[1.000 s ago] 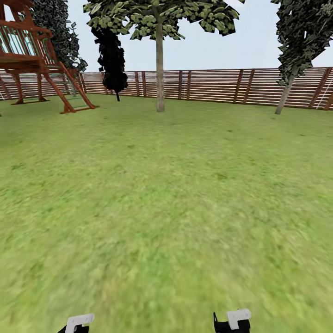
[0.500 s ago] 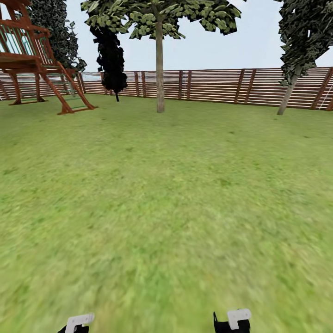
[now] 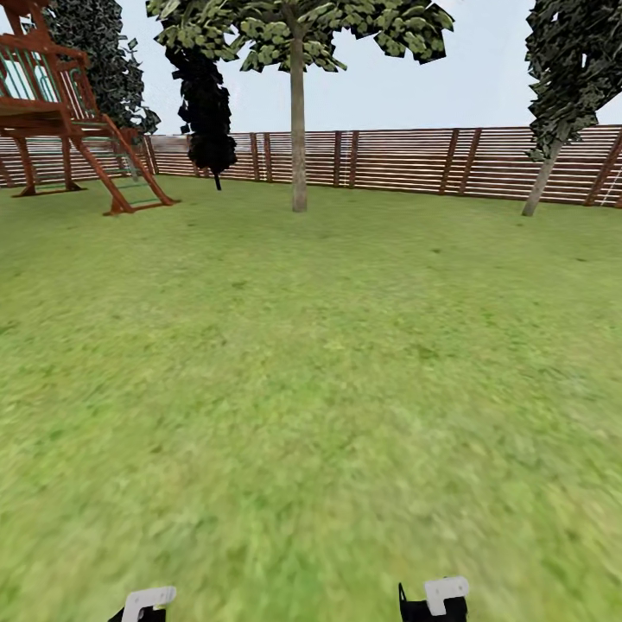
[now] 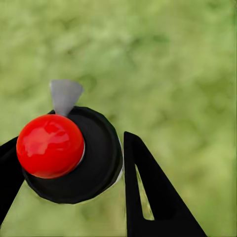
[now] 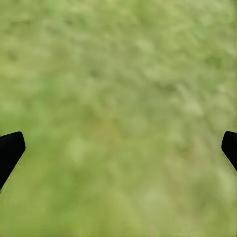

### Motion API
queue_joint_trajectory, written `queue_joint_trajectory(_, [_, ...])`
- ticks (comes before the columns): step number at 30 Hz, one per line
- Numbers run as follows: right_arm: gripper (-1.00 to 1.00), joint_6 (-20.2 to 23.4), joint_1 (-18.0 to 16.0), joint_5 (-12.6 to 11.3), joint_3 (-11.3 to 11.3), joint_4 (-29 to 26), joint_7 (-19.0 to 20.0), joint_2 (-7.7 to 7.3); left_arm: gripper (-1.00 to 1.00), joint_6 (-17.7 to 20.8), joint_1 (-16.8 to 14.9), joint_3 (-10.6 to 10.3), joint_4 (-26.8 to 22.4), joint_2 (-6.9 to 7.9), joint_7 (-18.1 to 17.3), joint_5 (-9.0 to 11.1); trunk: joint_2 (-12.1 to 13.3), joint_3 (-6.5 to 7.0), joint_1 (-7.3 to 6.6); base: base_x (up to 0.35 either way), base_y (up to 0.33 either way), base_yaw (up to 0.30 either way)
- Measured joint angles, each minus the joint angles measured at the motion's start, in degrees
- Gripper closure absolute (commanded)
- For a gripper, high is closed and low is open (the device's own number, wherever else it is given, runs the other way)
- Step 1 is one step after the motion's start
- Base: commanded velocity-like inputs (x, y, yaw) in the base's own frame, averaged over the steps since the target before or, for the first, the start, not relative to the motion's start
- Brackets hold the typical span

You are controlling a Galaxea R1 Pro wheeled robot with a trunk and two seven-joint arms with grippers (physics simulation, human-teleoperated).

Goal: In the garden, pick up the pesticide atomizer on the floor and spray pesticide onto both trees until each tree trunk is fully covered.

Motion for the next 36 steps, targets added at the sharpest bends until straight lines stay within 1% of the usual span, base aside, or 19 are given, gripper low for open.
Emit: queue_joint_trajectory(36, [-1.00, 0.0, 0.0, 0.0, 0.0, 0.0, 0.0, 0.00, 1.00, 0.0, 0.0, 0.0, 0.0, -0.04, 0.0, 0.0, 0.0, 0.00, 0.00, 0.339, 0.000, 0.000])
